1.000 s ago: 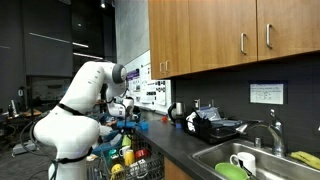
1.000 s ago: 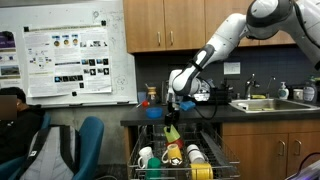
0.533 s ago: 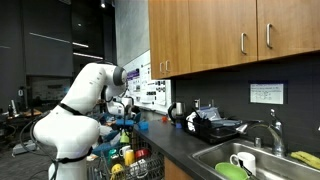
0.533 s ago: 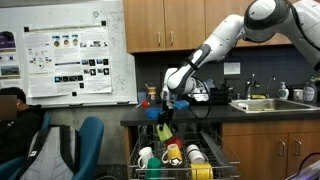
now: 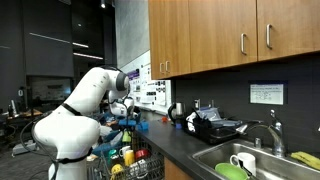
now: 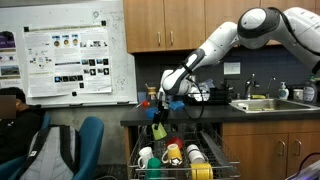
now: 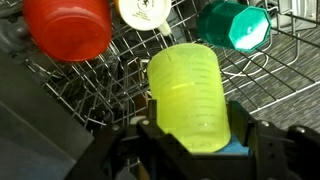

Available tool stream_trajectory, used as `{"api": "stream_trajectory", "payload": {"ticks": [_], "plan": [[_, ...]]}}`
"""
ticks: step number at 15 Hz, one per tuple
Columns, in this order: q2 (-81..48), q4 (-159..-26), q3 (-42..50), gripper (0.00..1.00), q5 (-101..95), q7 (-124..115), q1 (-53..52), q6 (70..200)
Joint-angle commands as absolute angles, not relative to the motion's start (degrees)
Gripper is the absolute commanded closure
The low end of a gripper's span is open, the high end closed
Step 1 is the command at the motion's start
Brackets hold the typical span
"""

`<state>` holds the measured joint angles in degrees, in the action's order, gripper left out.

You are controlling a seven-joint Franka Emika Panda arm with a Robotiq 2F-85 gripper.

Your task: Move the green cup in the dishwasher to the left

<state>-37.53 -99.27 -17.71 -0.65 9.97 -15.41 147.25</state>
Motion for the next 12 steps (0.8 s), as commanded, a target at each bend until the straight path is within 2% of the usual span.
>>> {"api": "stream_trajectory", "payload": {"ticks": [1,12], "plan": [[-41.0,-94.1,-17.8,0.55,-0.3,11.9,-15.5,145.3],[-48.4,-86.6,-17.7,0.55,-0.7,13.1,-16.4,144.5]]}}
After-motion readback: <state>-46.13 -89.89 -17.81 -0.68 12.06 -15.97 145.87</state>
